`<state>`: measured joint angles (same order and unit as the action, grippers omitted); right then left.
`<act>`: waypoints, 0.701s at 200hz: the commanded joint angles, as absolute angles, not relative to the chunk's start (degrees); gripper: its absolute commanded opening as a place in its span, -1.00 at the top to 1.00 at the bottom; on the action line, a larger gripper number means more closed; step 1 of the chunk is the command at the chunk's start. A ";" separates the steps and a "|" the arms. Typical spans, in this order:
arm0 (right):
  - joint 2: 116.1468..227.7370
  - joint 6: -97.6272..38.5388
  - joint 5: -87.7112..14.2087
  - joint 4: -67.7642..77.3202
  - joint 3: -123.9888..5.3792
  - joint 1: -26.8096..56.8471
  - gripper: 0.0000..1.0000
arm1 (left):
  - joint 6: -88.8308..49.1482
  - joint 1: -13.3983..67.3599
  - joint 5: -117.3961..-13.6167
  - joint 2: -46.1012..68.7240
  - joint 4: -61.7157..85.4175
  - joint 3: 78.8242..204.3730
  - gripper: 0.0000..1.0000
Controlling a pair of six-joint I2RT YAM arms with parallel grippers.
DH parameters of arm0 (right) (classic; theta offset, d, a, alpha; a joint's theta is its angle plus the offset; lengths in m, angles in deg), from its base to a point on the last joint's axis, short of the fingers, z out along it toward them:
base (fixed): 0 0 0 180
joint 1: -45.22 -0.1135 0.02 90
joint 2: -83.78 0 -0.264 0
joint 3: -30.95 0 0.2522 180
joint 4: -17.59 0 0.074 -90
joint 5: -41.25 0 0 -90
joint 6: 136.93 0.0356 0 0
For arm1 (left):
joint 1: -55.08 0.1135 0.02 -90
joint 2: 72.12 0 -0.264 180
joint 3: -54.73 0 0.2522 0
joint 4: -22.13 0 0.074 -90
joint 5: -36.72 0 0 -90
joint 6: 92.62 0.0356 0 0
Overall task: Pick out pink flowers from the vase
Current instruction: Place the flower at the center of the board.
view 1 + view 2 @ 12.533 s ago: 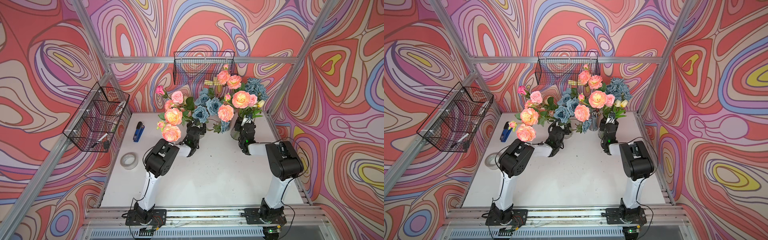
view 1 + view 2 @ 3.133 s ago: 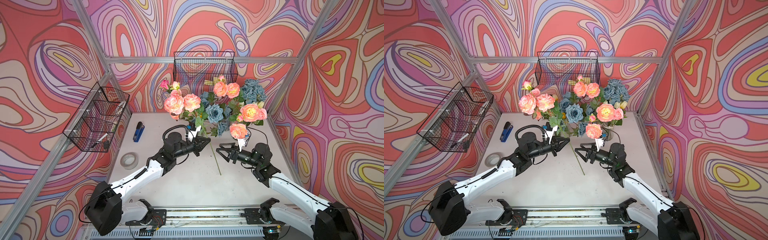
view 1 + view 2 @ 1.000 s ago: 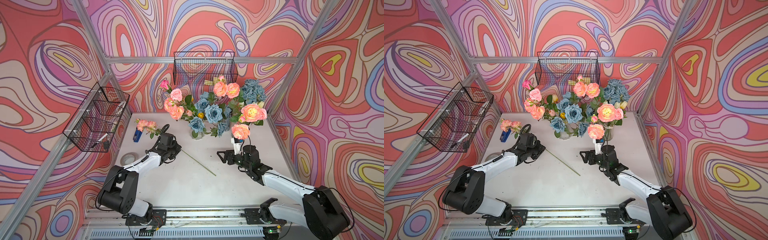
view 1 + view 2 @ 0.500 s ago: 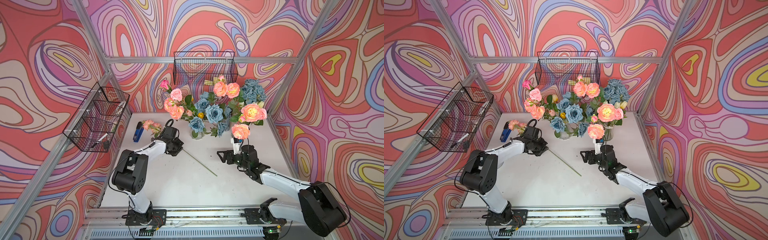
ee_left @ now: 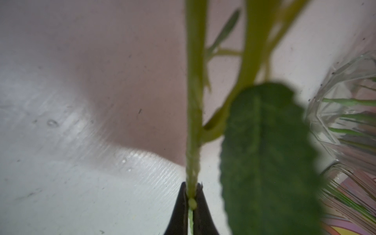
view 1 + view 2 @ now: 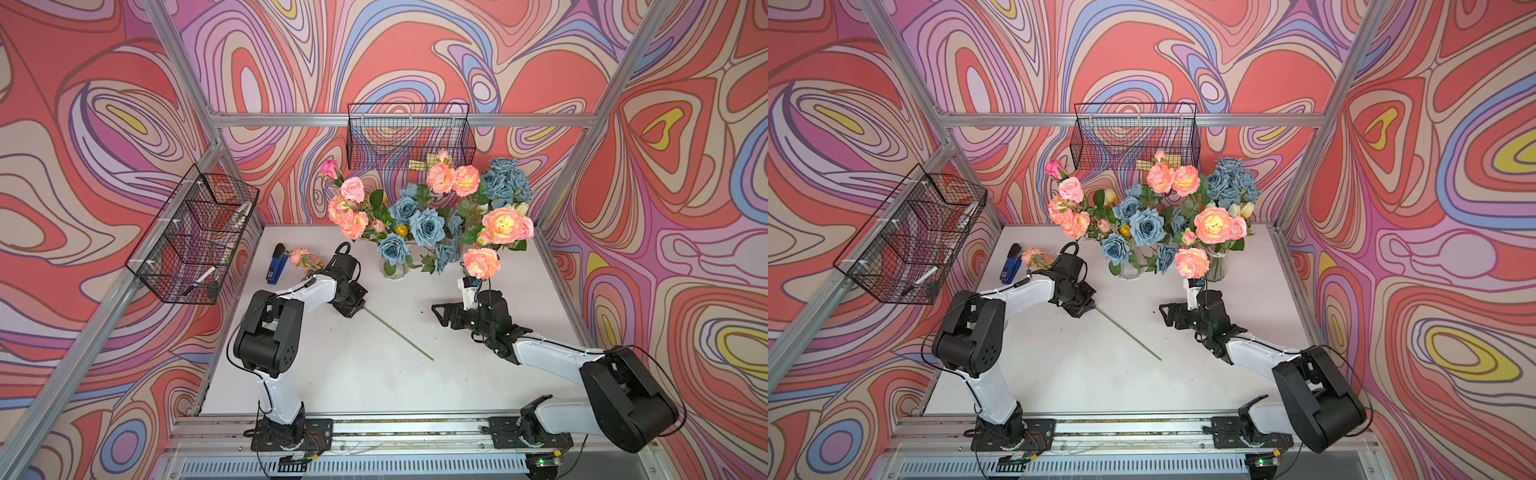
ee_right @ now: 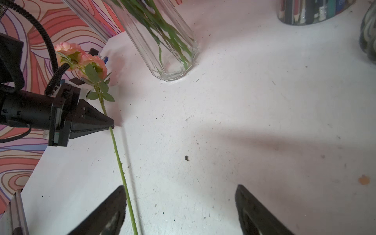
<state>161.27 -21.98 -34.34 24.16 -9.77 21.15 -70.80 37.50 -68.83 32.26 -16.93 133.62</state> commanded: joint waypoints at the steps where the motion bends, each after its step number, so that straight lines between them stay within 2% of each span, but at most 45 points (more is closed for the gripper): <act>1: 162.09 -21.88 -33.77 25.33 -10.94 20.88 -0.70 | -72.05 37.68 -67.32 34.44 -20.24 136.02 1.00; 53: 161.62 -22.04 -34.47 25.14 -10.24 20.95 -0.71 | -71.32 37.65 -69.51 38.07 -22.10 139.25 1.00; 140: 161.21 -21.92 -34.69 25.53 -9.49 20.93 -0.71 | -69.39 37.64 -71.48 36.76 -24.29 139.22 0.46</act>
<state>161.69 -21.96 -34.36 24.45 -9.91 21.12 -69.71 37.50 -71.89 37.40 -19.47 138.16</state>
